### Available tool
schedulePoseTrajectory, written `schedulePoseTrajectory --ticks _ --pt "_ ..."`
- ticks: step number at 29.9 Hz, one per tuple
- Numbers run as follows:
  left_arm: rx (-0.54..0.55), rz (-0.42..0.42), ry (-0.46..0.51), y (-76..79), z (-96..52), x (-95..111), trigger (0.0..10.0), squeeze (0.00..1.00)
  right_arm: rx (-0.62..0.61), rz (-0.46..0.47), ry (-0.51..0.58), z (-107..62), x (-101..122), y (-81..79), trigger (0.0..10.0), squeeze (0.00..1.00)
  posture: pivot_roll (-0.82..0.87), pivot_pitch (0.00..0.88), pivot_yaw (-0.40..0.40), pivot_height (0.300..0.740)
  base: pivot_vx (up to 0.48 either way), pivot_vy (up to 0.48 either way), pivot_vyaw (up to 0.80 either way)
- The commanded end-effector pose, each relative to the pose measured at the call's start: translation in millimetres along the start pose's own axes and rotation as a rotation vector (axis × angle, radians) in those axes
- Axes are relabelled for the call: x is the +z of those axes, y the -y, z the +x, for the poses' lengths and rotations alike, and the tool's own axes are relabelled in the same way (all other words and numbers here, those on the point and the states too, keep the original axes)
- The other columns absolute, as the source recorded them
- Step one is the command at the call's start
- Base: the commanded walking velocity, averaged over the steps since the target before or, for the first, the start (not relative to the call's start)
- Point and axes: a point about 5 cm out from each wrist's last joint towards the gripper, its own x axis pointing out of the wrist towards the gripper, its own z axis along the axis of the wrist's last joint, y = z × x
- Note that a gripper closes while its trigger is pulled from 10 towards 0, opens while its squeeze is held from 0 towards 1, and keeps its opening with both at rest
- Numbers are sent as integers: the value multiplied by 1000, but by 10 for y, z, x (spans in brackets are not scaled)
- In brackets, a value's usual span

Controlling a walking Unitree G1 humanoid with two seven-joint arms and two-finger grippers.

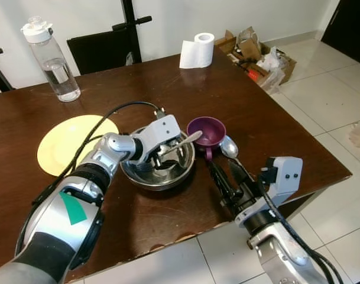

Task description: Setting the table

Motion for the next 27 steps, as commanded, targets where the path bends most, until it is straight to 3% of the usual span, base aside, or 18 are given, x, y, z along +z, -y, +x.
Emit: schedulePoseTrajectory --ticks 1,13,14,15,17,18,26,27 --pt "-22 -17 -40 40 1 -88 0 0 -3 9 -11 -24 -15 -13 10000 0 -55 287 170 740 0 0 0" --pt "-32 -18 -8 6 -42 -75 0 0 -4 8 -5 9 -11 -2 10000 0 -49 270 169 740 0 0 0" --pt "-24 -17 -6 6 -39 -73 7137 0 -4 8 -5 10 -11 -3 10000 0 -50 269 169 740 0 0 0" --pt "-9 -18 -2 -1 -36 -66 10000 0 -3 8 -4 11 -12 -4 10000 0 -50 267 168 740 0 0 0" --pt "3 -24 6 -10 -34 -52 10000 0 -3 8 -4 13 -12 -5 10000 0 -50 266 168 740 0 0 0" --pt "6 -47 37 -27 -38 -17 0 0 -3 6 -4 16 -11 -2 10000 0 -52 263 166 740 0 0 0" --pt "-7 -45 95 -51 -49 69 0 0 0 1 0 30 -1 8 10000 0 -53 256 166 740 0 0 0" --pt "0 -44 102 -60 -50 85 10000 0 0 1 1 34 1 10 10000 0 -53 252 167 740 0 0 0"
